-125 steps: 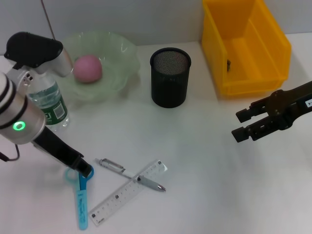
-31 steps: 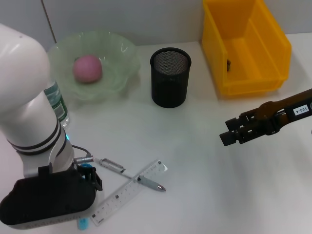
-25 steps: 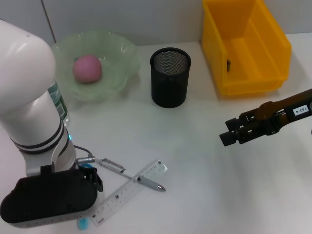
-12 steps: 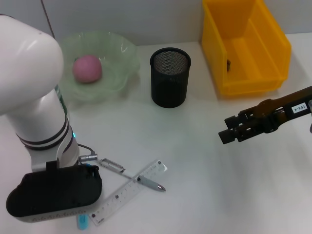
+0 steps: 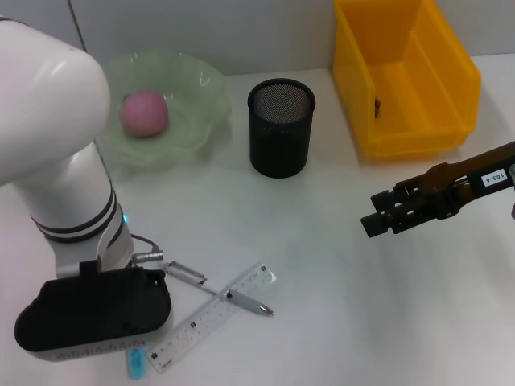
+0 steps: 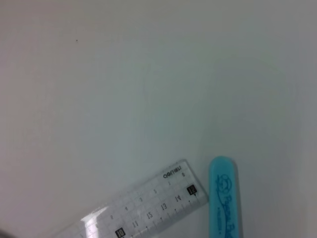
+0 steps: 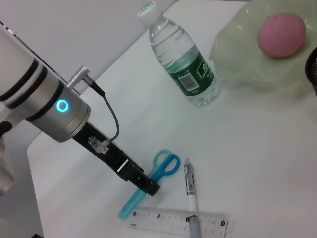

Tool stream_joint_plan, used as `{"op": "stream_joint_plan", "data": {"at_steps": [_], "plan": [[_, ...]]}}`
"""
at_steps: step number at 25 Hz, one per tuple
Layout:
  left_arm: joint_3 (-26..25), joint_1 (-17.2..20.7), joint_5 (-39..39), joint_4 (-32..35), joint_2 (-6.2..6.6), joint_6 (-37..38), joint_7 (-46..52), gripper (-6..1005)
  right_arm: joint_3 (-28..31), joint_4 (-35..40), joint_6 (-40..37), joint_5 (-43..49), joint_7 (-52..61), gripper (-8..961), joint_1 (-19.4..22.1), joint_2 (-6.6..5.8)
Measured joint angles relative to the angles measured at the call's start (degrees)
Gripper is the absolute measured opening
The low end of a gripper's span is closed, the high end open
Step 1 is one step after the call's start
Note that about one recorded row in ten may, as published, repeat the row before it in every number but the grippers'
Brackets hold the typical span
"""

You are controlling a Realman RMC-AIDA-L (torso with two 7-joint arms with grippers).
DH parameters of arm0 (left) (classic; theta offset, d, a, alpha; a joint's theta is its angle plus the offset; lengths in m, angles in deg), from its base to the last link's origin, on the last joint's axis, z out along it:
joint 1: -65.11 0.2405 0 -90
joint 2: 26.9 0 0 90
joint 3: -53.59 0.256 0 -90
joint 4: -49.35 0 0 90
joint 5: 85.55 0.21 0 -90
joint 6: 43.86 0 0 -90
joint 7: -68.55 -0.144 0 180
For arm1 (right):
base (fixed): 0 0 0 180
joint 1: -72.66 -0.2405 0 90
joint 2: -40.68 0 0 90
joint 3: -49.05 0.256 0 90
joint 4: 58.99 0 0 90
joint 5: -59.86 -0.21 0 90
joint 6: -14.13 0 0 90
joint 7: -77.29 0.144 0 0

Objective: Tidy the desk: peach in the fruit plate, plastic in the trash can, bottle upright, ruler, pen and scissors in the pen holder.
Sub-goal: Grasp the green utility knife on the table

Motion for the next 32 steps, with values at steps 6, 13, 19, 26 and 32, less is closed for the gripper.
{"op": "stream_joint_plan", "data": {"at_steps": [6, 13, 19, 26, 32], "plan": [[-0.2, -0.7, -0.3, -1.3, 0.0, 0.0, 0.0, 622, 0.0, 0.0, 0.1, 0.0, 0.0, 830, -0.1, 0.0], [-0.3, -1.1, -0.5, -2.3, 0.0, -0.7, -0.6, 582, 0.0, 0.0, 0.4, 0.0, 0.0, 829, -0.3, -0.03], [-0.3, -1.2, -0.6, -2.8, 0.0, -1.0, -0.7, 466, 0.0, 0.0, 0.6, 0.0, 0.0, 829, -0.6, -0.07], [-0.3, -1.3, -0.8, -3.1, 0.0, -1.3, -0.7, 465, 0.0, 0.0, 0.7, 0.0, 0.0, 829, -0.8, -0.11], [-0.3, -1.5, -0.8, -3.9, 0.0, -1.6, -0.9, 452, 0.0, 0.0, 0.7, 0.0, 0.0, 829, -0.8, -0.17]]}}
